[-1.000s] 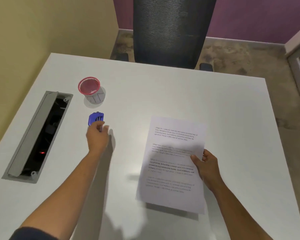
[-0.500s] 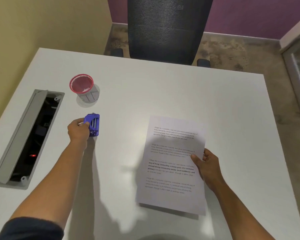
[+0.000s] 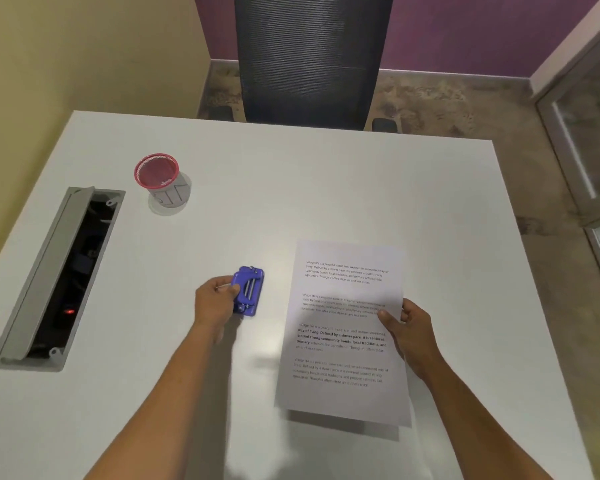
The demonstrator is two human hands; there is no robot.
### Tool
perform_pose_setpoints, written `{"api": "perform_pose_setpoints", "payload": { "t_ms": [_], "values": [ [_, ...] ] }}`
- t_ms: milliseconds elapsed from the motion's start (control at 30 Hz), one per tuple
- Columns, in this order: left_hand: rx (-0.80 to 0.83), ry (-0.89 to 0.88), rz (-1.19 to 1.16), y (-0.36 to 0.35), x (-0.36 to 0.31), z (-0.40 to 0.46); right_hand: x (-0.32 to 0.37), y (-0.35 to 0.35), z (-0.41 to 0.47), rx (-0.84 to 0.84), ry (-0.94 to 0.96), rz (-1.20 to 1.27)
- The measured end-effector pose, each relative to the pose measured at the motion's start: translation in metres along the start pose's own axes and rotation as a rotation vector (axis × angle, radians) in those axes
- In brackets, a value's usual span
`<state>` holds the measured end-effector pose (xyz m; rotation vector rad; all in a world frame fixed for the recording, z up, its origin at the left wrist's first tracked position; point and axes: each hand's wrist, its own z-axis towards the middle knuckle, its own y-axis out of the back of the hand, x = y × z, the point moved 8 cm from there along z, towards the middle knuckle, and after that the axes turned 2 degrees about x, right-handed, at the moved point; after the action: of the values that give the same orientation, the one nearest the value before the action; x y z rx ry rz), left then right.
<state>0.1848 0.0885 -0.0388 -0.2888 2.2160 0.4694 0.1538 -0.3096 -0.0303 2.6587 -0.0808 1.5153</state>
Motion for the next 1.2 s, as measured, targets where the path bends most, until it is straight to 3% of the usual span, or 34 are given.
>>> {"api": "perform_pose_setpoints", "payload": {
  "t_ms": [400, 867, 1200],
  "values": [
    [0.135, 0.06, 0.072, -0.059, 0.043, -0.057, -0.016, 0.031, -0.017, -0.043, -0.015, -0.056],
    [0.16, -0.085, 0.28, -0.068, 0.037, -0.069, -0.019, 0.034, -0.003, -0.023, 0.009, -0.112],
    [0.207, -0.082, 0.28, -0.07, 0.034, -0.067, -0.019, 0.024, 0.012, -0.009, 0.02, -0.127]
  ]
}}
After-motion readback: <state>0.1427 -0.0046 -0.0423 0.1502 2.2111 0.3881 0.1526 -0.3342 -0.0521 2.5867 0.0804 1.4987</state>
